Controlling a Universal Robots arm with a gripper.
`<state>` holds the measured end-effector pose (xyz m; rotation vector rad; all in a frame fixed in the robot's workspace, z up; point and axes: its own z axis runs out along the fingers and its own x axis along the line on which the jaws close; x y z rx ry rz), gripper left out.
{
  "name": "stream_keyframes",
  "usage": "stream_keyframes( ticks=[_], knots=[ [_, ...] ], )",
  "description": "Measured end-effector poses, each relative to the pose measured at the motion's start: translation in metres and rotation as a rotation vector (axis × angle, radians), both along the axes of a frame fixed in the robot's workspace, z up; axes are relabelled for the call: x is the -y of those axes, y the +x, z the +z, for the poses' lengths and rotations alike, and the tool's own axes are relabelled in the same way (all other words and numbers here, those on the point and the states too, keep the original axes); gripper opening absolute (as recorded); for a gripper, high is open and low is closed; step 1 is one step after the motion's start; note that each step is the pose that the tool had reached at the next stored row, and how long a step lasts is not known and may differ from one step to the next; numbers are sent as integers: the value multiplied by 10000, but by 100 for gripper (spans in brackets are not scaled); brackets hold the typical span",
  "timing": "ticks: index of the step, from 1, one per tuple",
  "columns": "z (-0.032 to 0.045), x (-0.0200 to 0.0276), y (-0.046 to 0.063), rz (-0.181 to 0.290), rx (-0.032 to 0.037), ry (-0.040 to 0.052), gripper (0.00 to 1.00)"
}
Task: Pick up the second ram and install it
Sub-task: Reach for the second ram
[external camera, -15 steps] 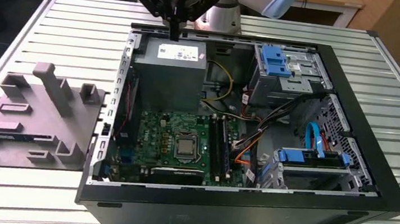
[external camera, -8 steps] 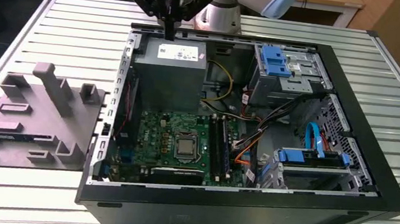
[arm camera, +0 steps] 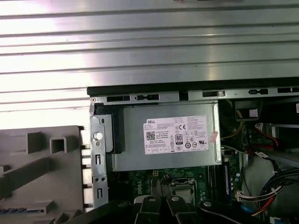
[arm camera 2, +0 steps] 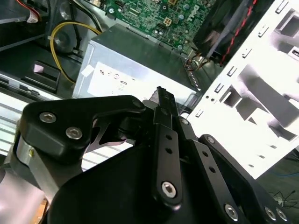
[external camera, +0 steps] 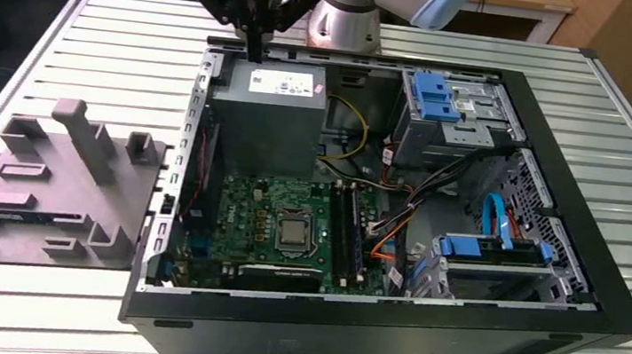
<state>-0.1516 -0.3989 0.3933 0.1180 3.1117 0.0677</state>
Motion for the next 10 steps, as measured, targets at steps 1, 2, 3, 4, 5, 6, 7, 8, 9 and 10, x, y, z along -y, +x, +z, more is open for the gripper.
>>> stream_keyframes(
  ticks=[1, 2, 3, 4, 5, 6, 7, 8, 9, 10],
  knots=[
    [0, 0, -19, 0, 2, 0, 10],
    [-1, 0, -40, 0, 2, 0, 10],
    [-1, 0, -62, 0, 3, 0, 10],
    [-1, 0, -82, 1, 4, 1, 10],
    [-1, 0, -104, 1, 5, 0, 10],
    [-1, 0, -126, 1, 6, 0, 10],
    [-2, 0, -149, 0, 7, 0, 10],
    [-2, 0, -172, 0, 8, 0, 10],
    [-3, 0, -197, 0, 10, 0, 10],
    [-3, 0, -221, 0, 11, 0, 10]
  ],
)
